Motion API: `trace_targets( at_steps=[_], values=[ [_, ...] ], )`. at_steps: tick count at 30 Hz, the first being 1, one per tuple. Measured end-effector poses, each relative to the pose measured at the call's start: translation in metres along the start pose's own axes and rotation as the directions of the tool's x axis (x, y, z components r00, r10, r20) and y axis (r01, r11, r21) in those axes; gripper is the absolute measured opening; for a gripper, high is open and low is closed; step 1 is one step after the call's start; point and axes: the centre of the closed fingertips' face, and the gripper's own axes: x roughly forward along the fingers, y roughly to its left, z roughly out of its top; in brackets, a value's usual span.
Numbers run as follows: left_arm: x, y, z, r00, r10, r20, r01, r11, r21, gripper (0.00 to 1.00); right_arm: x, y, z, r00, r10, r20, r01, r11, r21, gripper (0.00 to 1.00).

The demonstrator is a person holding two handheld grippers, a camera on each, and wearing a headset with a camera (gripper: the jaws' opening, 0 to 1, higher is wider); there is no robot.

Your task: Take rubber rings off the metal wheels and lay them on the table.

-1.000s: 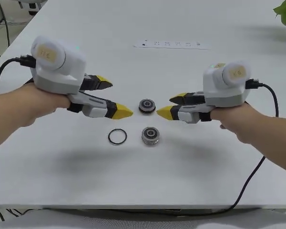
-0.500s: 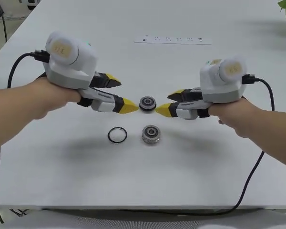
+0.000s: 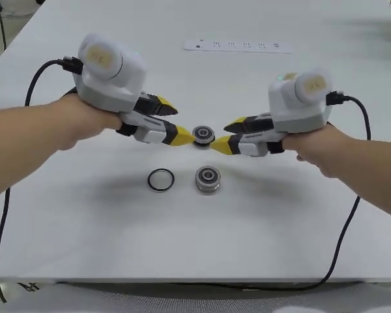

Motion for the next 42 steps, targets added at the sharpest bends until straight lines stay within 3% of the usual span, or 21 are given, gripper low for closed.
trace_targets(
  at_steps=[6, 27, 42],
  values=[
    [0.008, -0.002, 0.001, 0.9998, -0.019, -0.003, 0.019, 1.0, 0.004, 0.33, 0.004, -0.001, 0.0, 0.9999, 0.011, -0.011, -0.011, 1.0, -0.005, 0.29],
    [0.035, -0.004, -0.005, 0.996, -0.055, -0.07, 0.058, 0.998, 0.033, 0.23, 0.008, 0.0, -0.002, 0.9989, 0.033, -0.034, -0.033, 0.999, -0.02, 0.27],
    [0.046, -0.002, -0.01, 0.994, -0.04, -0.102, 0.045, 0.998, 0.046, 0.14, 0.006, -0.003, -0.004, 0.999, 0.024, -0.036, -0.025, 1.0, -0.017, 0.27]
  ],
)
